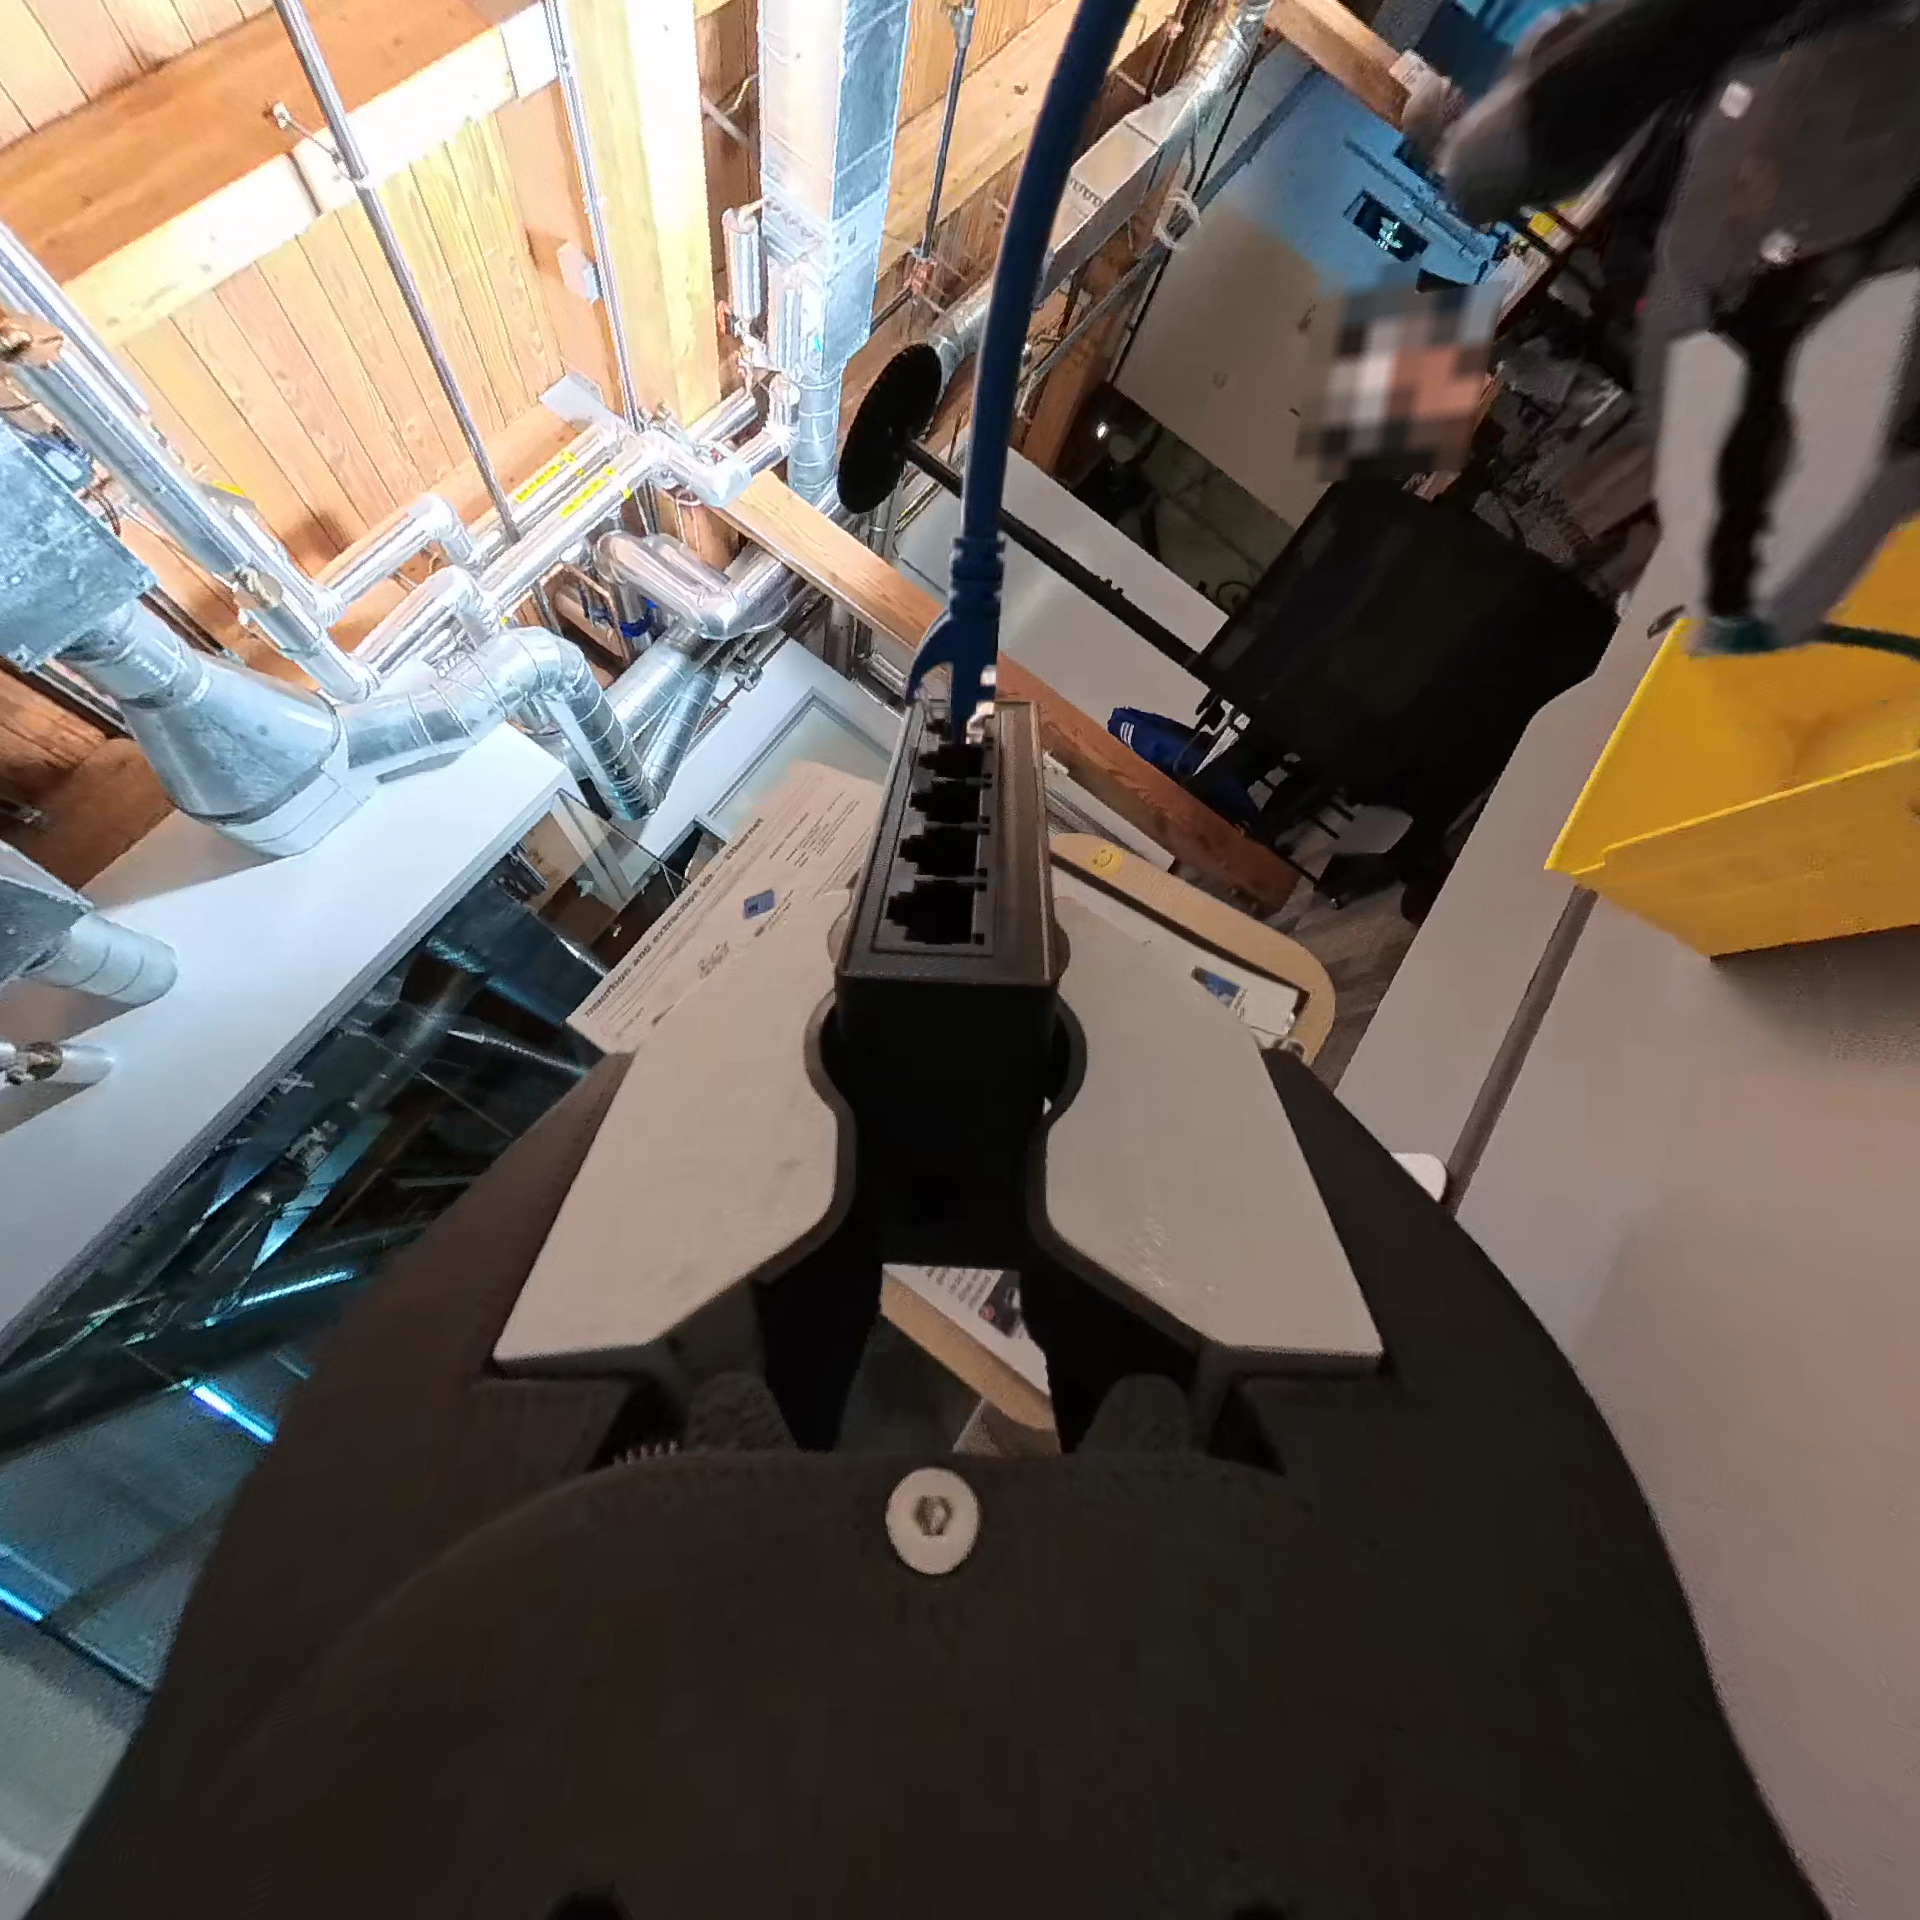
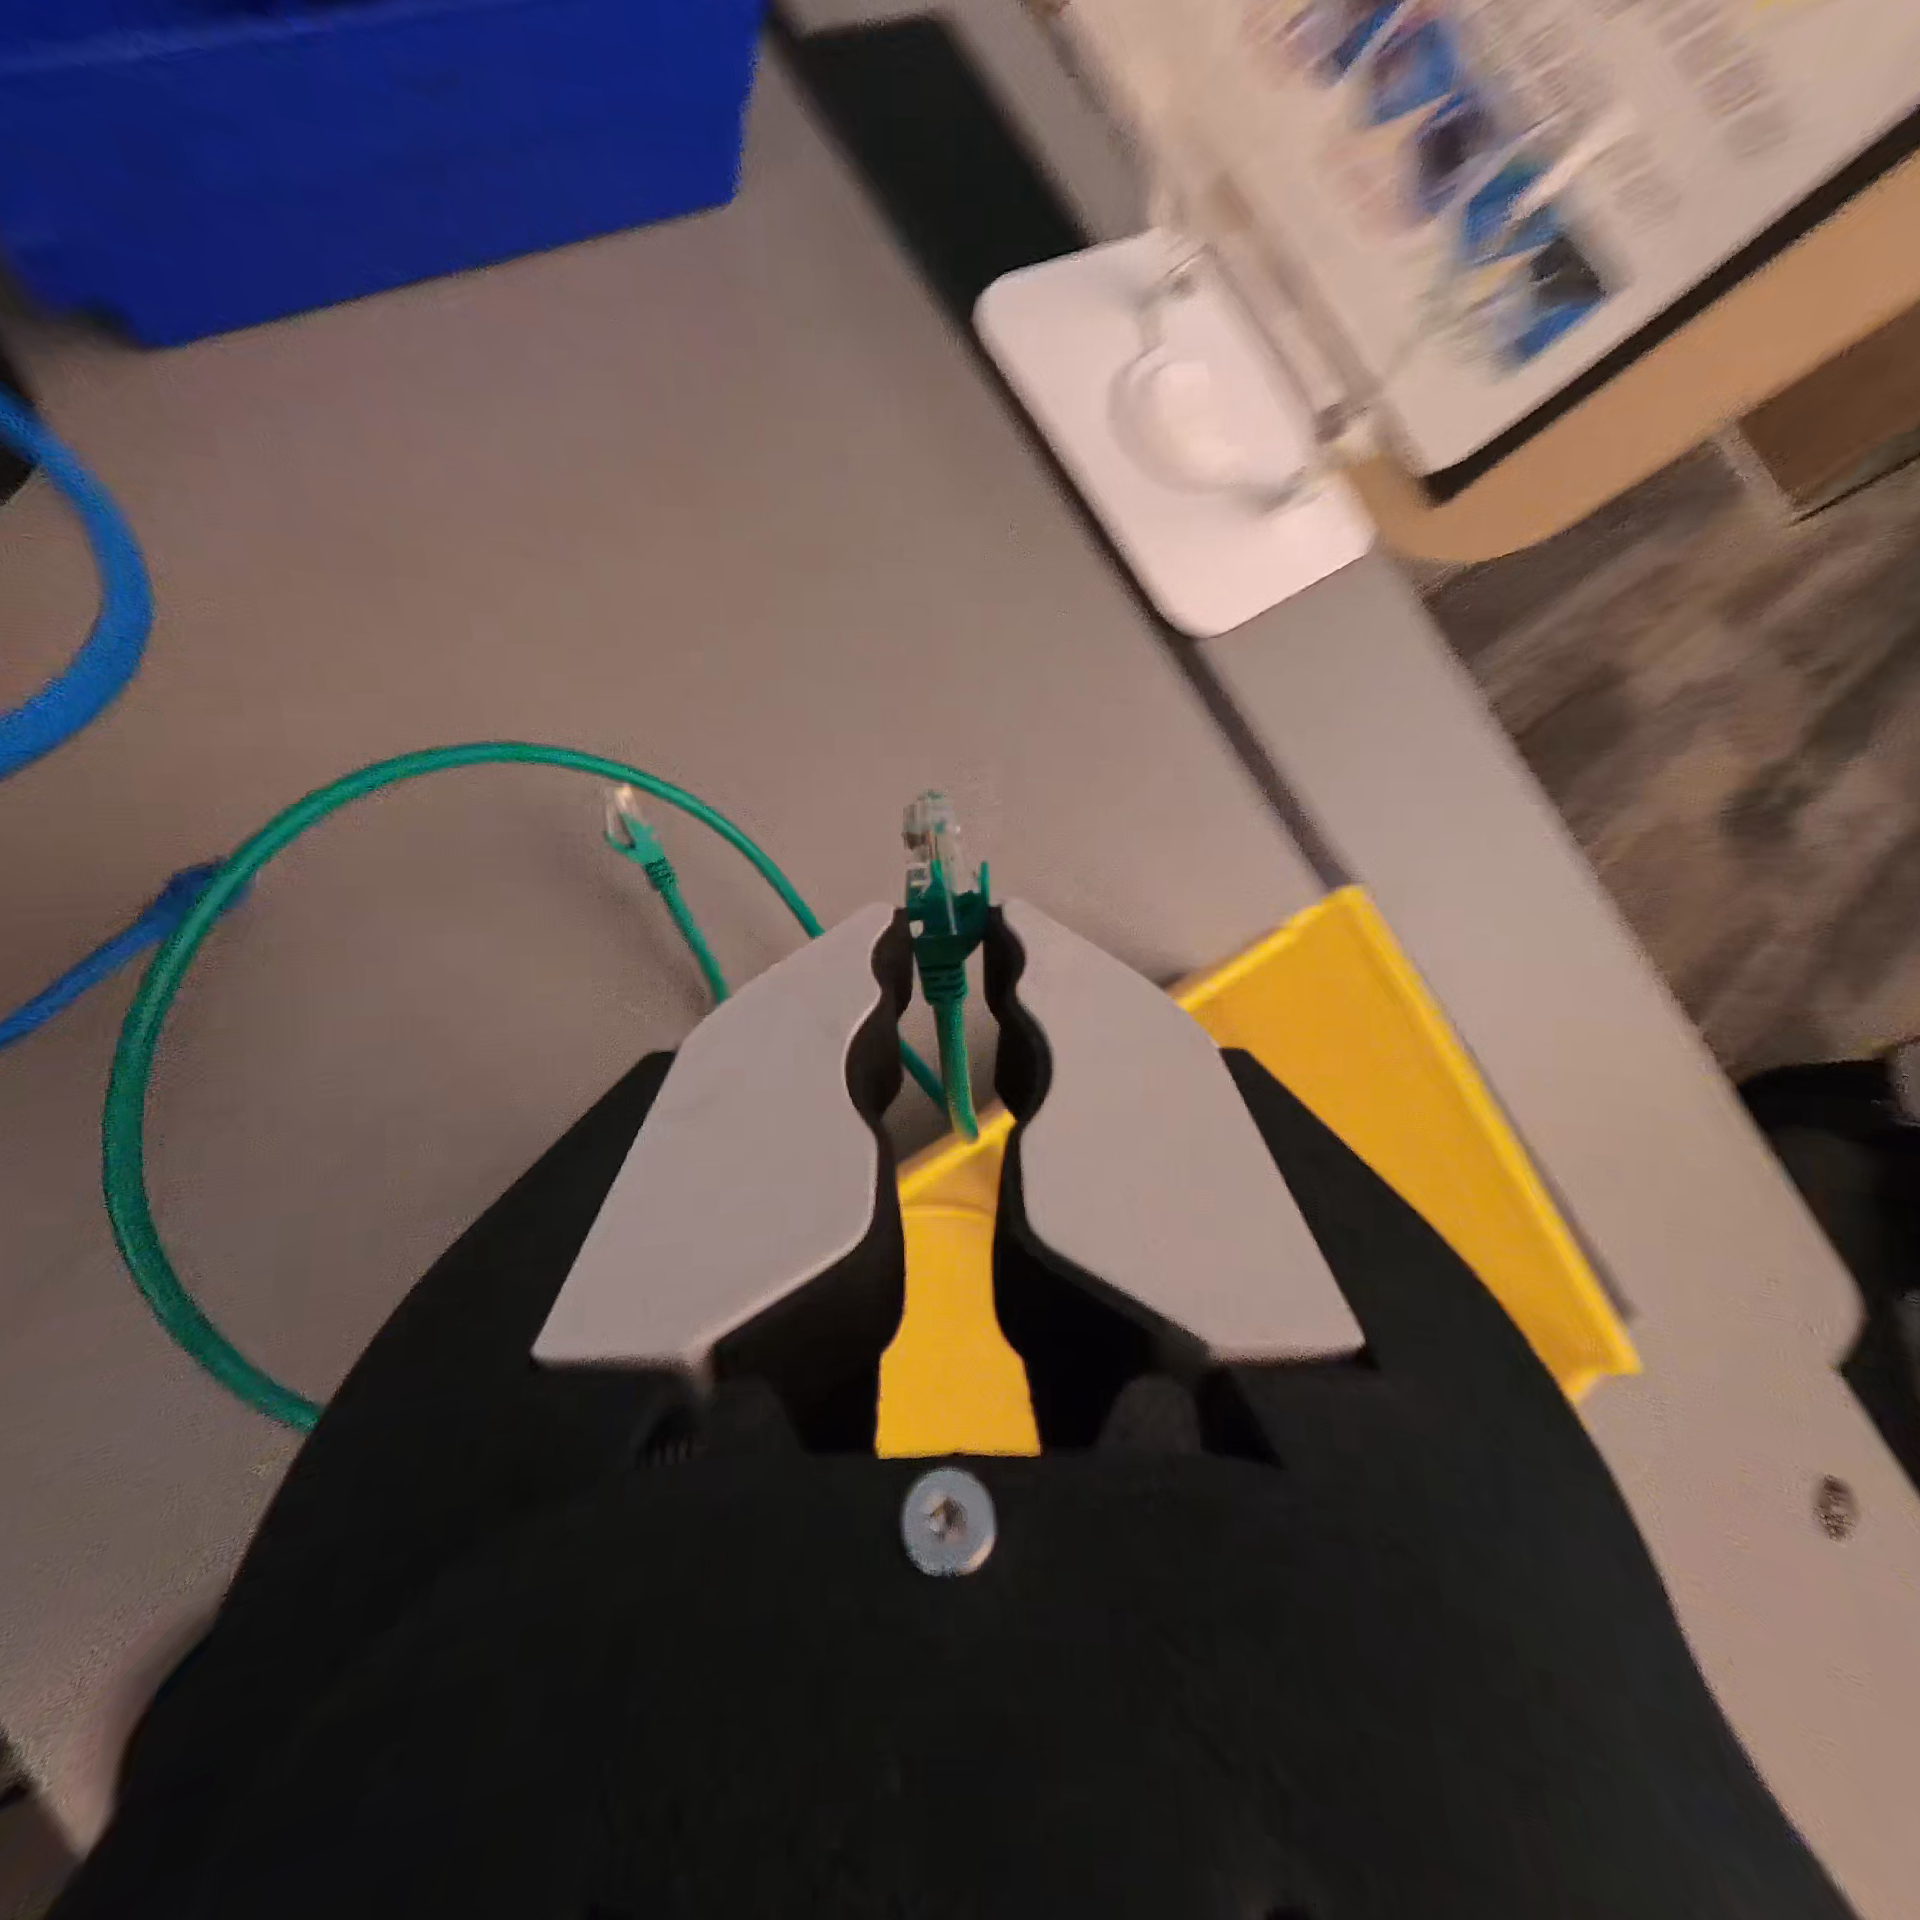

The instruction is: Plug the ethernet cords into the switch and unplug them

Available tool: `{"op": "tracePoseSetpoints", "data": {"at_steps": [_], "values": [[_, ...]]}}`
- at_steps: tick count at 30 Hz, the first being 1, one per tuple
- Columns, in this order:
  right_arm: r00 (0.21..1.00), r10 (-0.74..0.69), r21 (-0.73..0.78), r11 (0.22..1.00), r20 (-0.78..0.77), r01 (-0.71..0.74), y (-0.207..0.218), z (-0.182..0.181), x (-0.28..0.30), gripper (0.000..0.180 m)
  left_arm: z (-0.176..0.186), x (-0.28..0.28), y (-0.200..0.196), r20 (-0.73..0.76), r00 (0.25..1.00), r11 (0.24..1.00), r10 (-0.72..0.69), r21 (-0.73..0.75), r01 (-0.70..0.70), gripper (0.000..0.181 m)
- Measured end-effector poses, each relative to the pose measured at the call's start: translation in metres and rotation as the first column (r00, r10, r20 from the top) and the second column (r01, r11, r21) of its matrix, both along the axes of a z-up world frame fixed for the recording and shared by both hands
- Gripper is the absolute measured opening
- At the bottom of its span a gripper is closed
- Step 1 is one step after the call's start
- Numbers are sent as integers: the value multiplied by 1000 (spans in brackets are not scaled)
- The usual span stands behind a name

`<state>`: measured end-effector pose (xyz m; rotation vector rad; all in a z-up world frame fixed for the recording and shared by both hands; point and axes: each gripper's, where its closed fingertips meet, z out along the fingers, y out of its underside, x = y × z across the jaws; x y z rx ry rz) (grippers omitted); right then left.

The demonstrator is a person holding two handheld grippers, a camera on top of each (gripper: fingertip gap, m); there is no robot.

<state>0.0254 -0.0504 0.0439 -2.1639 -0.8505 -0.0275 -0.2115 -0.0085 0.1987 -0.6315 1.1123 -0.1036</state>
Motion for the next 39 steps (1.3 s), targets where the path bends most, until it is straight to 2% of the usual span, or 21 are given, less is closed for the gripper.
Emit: {"op": "tracePoseSetpoints", "data": {"at_steps": [1,3,5,8,11,14,16,19,23,24,26,28,31,33,39], "values": [[1000,15,-44,999,23,-14,-5,-18,-11,14,0,-3,2,3,1000,1000,5,-5,-5,28],[994,33,-103,994,107,-22,-11,-54,-28,14,1,-9,4,4,1000,1000,7,-9,-7,28],[991,45,-146,989,127,-26,-14,-83,-45,14,0,-13,4,-4,1000,1000,-1,-16,1,29],[994,53,-174,984,93,-36,-11,-107,-66,16,-2,-18,7,-14,1000,1000,11,-23,-12,29],[987,81,-246,968,140,-45,-12,-126,-67,19,-4,-20,10,-29,999,999,28,-28,-29,29],[961,183,-324,940,209,-108,-18,-150,-67,26,-5,-18,11,-42,999,999,28,-29,-29,28],[940,310,-446,868,142,-218,-37,-166,-84,32,-7,-15,11,-52,998,999,27,-33,-29,28],[907,420,-506,789,28,-350,-57,-165,-106,45,-7,-14,10,-56,998,999,20,-37,-23,28],[862,496,-419,764,-105,-490,-55,-122,-110,48,-7,-15,12,-54,998,999,20,-44,-23,29],[859,486,-396,765,-162,-508,-52,-108,-109,48,-8,-15,13,-56,998,999,22,-48,-24,29],[888,419,-324,827,-191,-460,-25,-90,-96,48,-9,-15,15,-58,998,998,28,-52,-31,28],[935,342,-280,893,-90,-353,9,-96,-71,50,-8,-16,16,-55,998,998,30,-52,-33,29],[940,323,-281,917,112,-282,41,-131,-49,54,-7,-17,14,-45,999,999,21,-49,-23,28],[911,362,-331,900,199,-286,50,-157,-49,56,-7,-17,14,-46,999,999,20,-50,-22,28],[843,464,-552,793,274,-257,54,-203,-49,52,-9,-16,16,-58,998,998,22,-50,-25,28]]}}
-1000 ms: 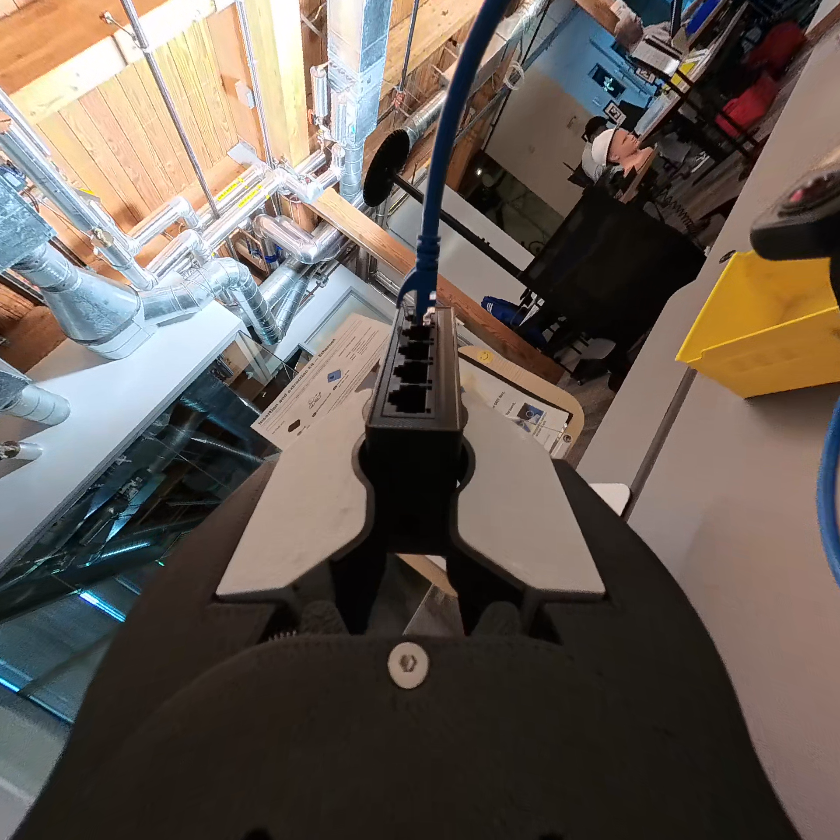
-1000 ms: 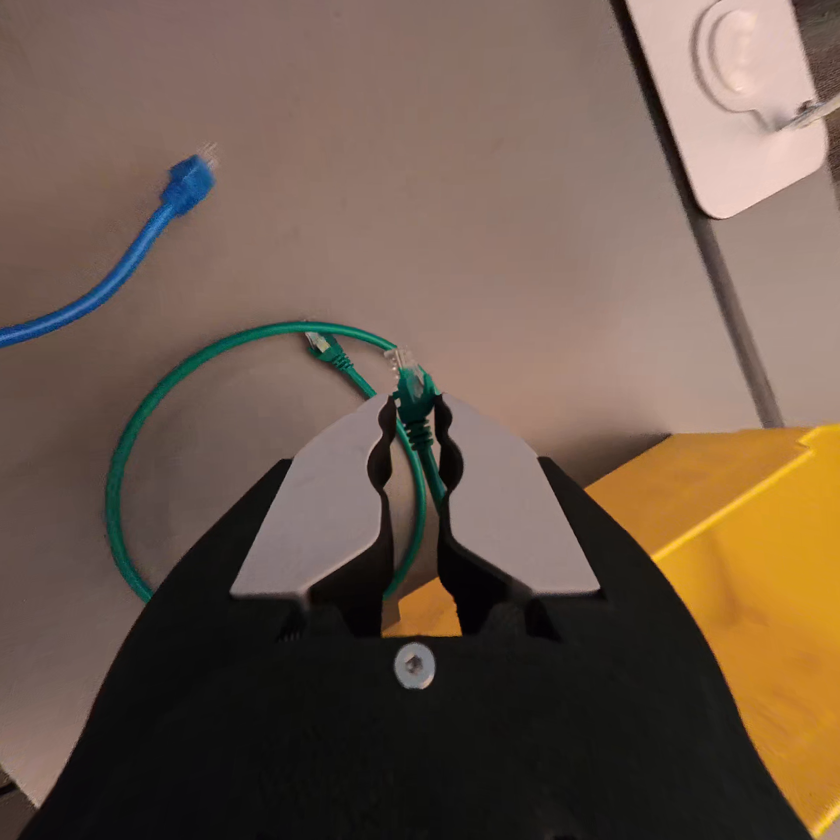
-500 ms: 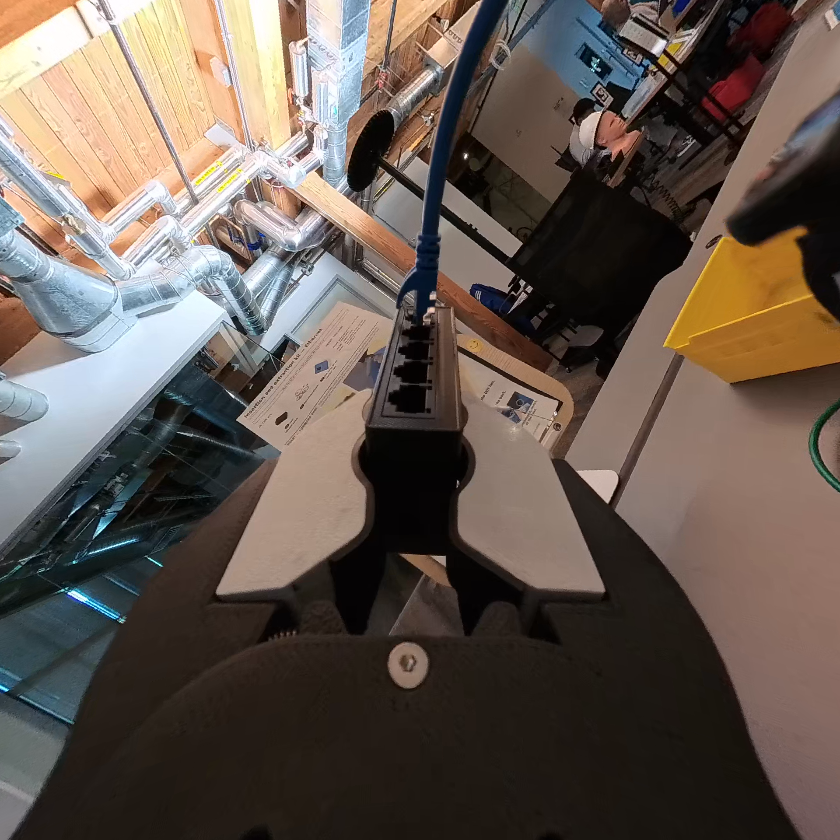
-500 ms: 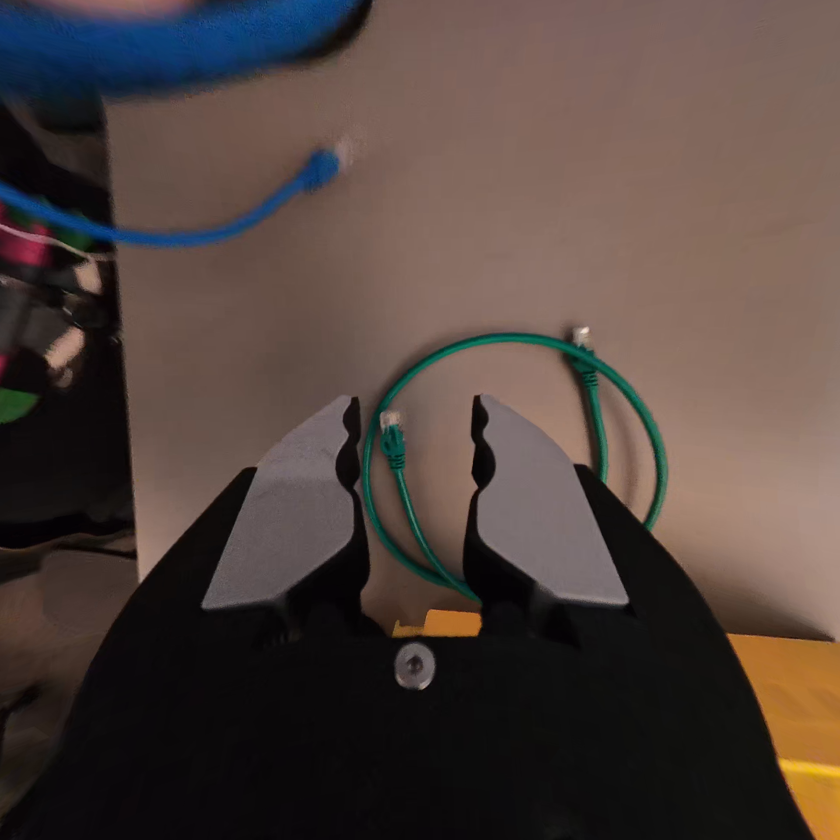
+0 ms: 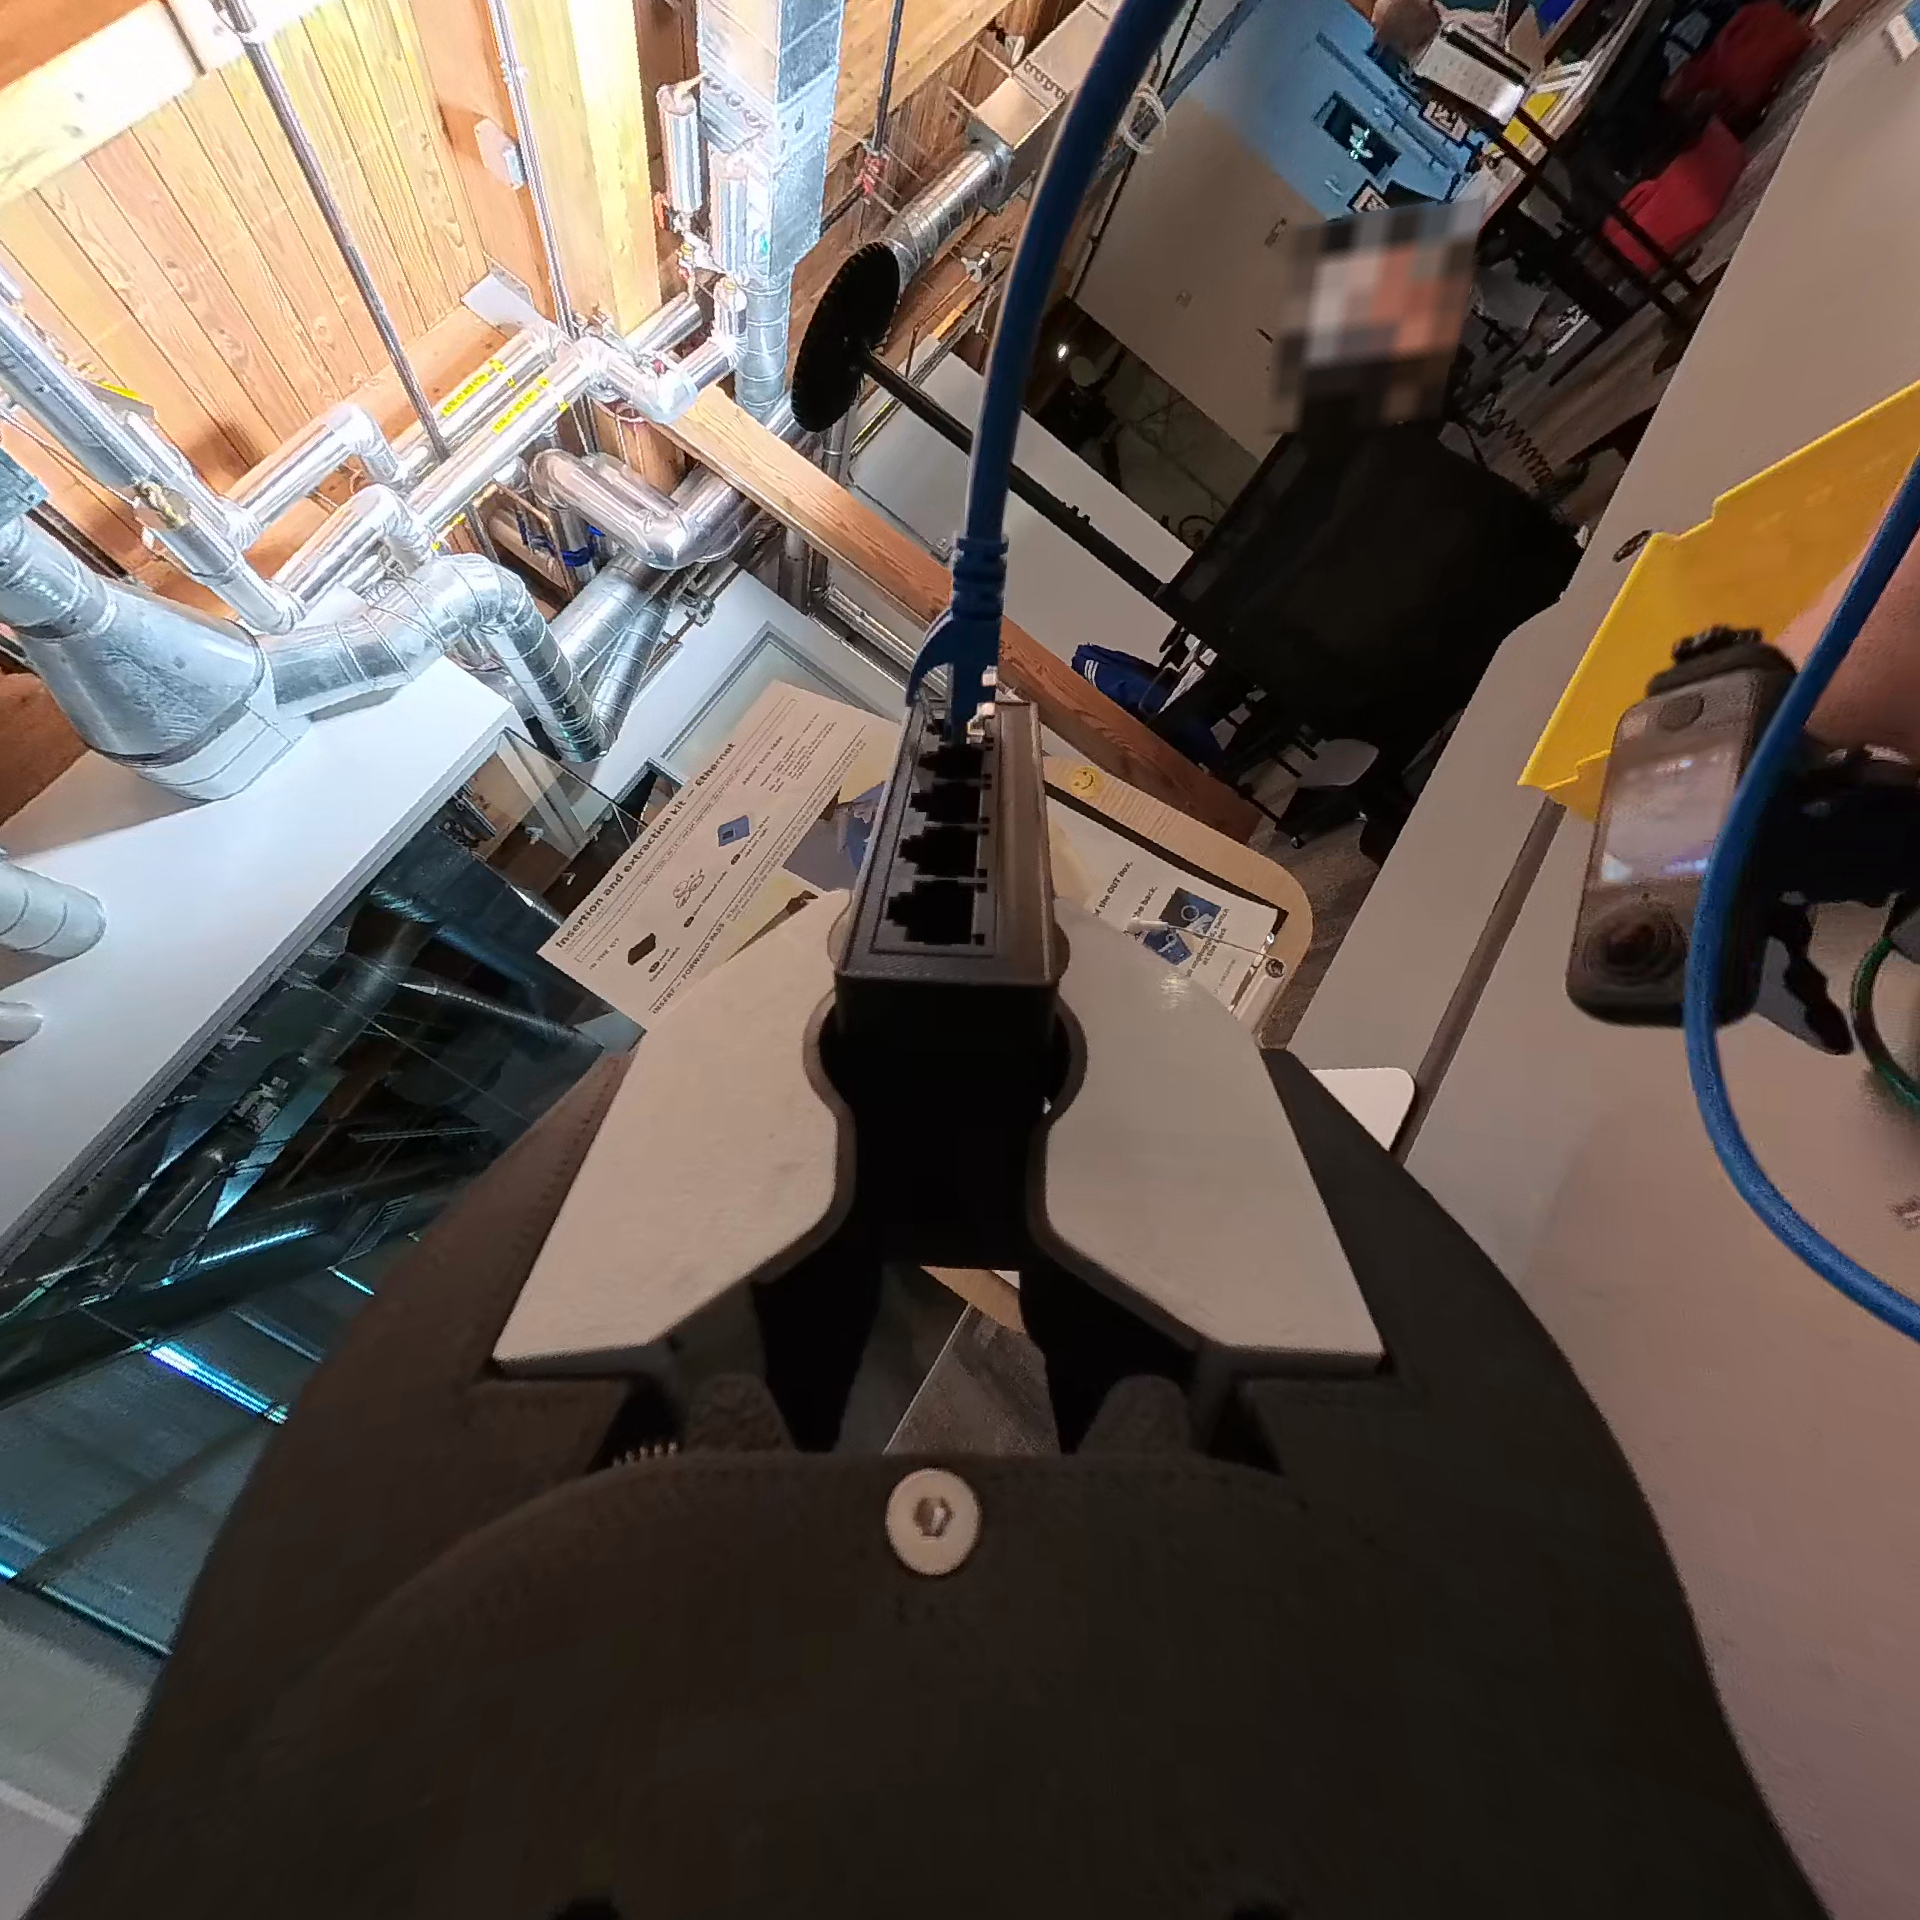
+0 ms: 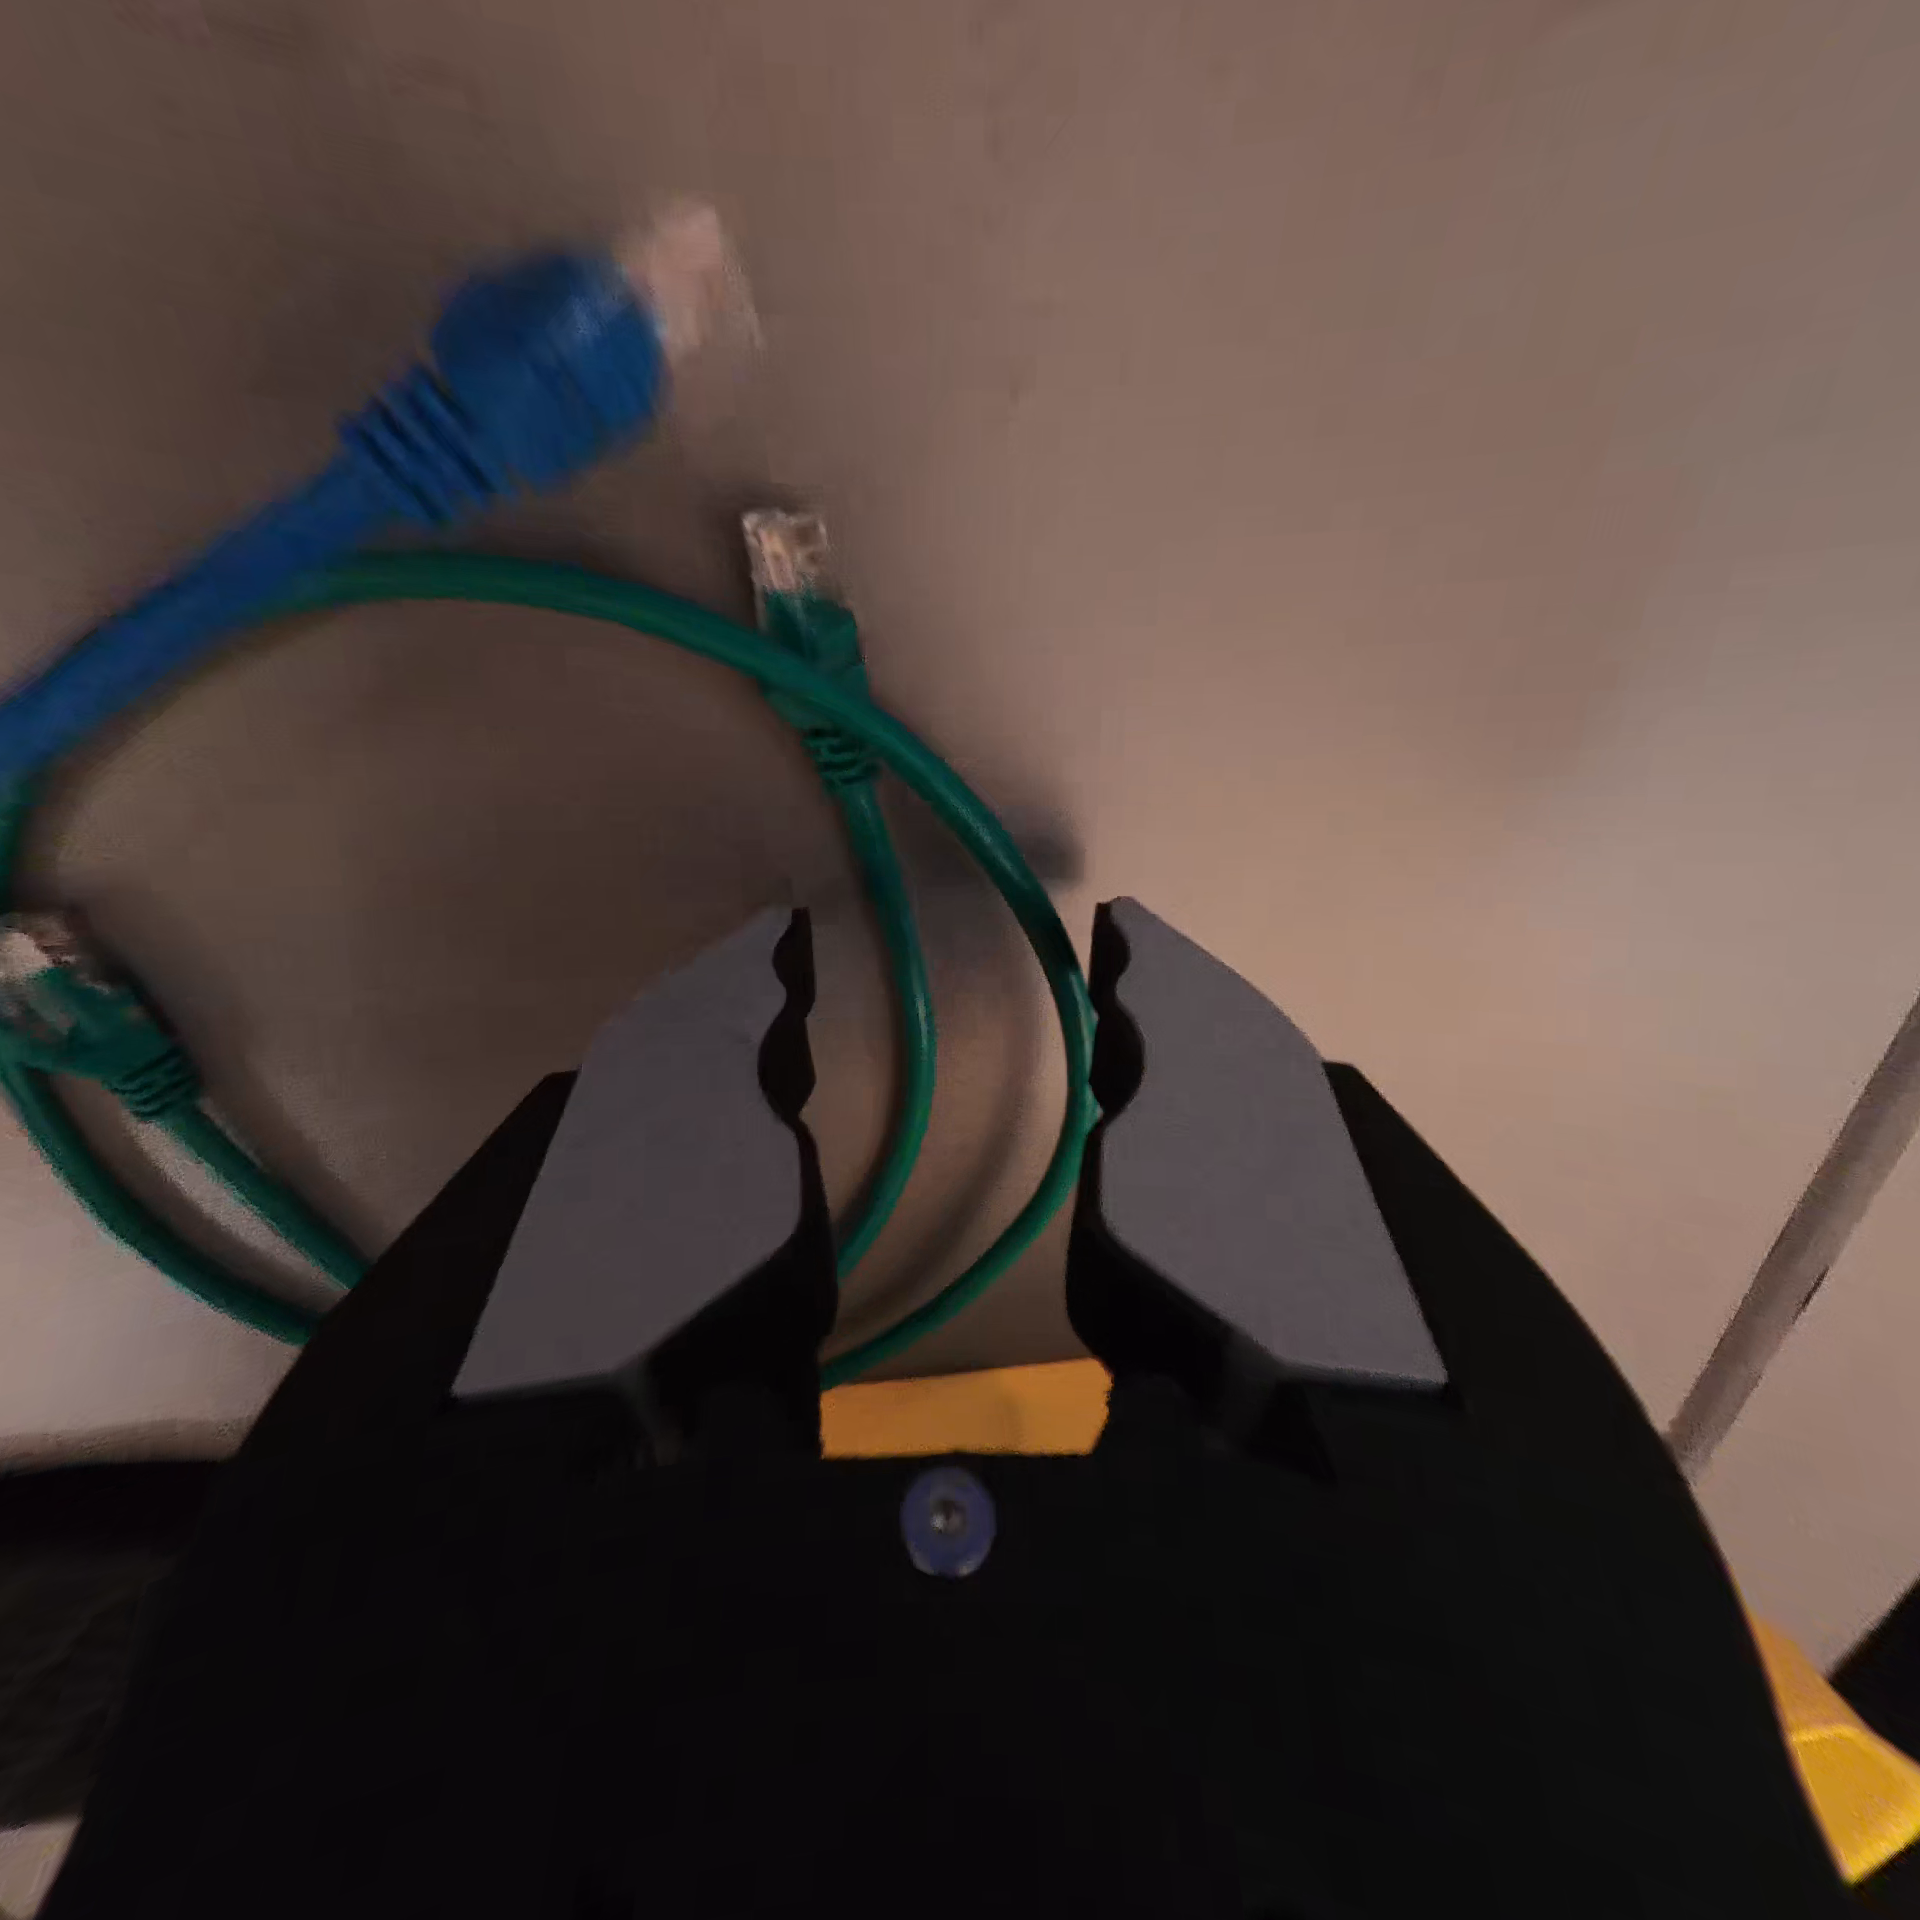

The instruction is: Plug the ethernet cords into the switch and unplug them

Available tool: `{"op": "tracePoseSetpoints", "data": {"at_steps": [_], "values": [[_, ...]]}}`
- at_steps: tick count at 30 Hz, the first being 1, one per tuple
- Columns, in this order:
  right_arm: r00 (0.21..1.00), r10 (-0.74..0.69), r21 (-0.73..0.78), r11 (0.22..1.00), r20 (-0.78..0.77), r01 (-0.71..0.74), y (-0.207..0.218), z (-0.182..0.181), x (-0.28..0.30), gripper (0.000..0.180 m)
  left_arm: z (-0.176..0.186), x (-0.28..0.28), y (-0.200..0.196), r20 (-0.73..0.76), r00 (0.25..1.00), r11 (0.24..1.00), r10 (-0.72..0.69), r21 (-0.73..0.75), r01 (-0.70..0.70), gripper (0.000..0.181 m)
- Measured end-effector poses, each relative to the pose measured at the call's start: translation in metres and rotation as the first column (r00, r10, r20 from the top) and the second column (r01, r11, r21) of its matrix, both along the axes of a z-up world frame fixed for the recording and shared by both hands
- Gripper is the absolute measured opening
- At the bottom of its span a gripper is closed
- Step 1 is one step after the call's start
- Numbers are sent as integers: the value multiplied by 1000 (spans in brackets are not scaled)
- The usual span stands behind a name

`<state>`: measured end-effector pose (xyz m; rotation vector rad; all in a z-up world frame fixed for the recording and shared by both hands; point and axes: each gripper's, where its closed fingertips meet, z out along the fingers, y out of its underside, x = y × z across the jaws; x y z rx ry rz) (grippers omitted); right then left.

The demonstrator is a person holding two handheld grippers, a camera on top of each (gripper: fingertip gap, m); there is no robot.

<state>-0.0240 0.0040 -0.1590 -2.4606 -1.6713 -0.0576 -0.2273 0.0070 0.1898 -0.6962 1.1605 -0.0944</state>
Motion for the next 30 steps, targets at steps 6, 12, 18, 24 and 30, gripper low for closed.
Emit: {"op": "tracePoseSetpoints", "data": {"at_steps": [6,12,18,24,30], "values": [[1000,-3,-122,992,25,6,-10,-6,-3,22,3,-3,-2,12,1000,1000,-7,5,7,28],[999,-48,-58,997,-8,48,-13,25,-6,7,9,-12,-8,43,999,1000,-27,0,27,28],[984,-165,259,949,-72,178,1,153,19,7,15,-18,-18,68,996,998,-55,2,55,28],[873,-465,389,785,-145,482,-32,263,113,7,16,-18,-22,60,997,999,-53,4,53,28],[515,-857,-38,514,23,857,-126,203,204,7,11,-7,-22,18,999,999,-39,2,39,28]]}}
